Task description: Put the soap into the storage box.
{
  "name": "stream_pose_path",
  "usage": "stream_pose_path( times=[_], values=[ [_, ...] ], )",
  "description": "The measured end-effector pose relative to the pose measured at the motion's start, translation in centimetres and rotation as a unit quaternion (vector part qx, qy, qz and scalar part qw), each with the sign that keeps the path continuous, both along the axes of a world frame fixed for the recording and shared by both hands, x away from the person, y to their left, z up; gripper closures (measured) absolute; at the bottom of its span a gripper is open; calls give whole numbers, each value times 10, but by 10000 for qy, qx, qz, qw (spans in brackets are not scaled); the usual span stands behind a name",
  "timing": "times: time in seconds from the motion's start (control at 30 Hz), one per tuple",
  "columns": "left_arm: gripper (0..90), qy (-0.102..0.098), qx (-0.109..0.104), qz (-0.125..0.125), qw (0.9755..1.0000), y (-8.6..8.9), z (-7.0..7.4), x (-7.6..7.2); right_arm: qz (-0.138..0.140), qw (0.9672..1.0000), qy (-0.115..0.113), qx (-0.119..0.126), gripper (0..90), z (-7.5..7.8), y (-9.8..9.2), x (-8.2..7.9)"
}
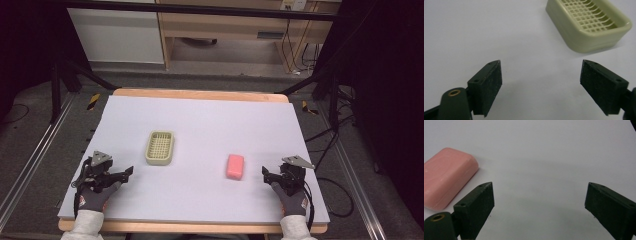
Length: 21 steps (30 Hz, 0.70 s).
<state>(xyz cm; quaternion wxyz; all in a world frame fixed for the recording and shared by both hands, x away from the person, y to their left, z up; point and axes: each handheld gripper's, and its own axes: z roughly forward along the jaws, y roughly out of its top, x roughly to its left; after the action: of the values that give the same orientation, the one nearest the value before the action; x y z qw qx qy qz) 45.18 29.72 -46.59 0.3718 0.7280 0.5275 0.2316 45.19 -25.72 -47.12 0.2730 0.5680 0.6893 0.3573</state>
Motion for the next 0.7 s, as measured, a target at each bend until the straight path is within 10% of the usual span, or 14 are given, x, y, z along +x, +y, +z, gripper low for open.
stream_pose_path(
  times=[0.7],
  values=[
    [267, -124, -160, -472, 9987, -35, 22, -13, -85, 9997, 33, -212, 86, 1, -8, -4]
  ],
)
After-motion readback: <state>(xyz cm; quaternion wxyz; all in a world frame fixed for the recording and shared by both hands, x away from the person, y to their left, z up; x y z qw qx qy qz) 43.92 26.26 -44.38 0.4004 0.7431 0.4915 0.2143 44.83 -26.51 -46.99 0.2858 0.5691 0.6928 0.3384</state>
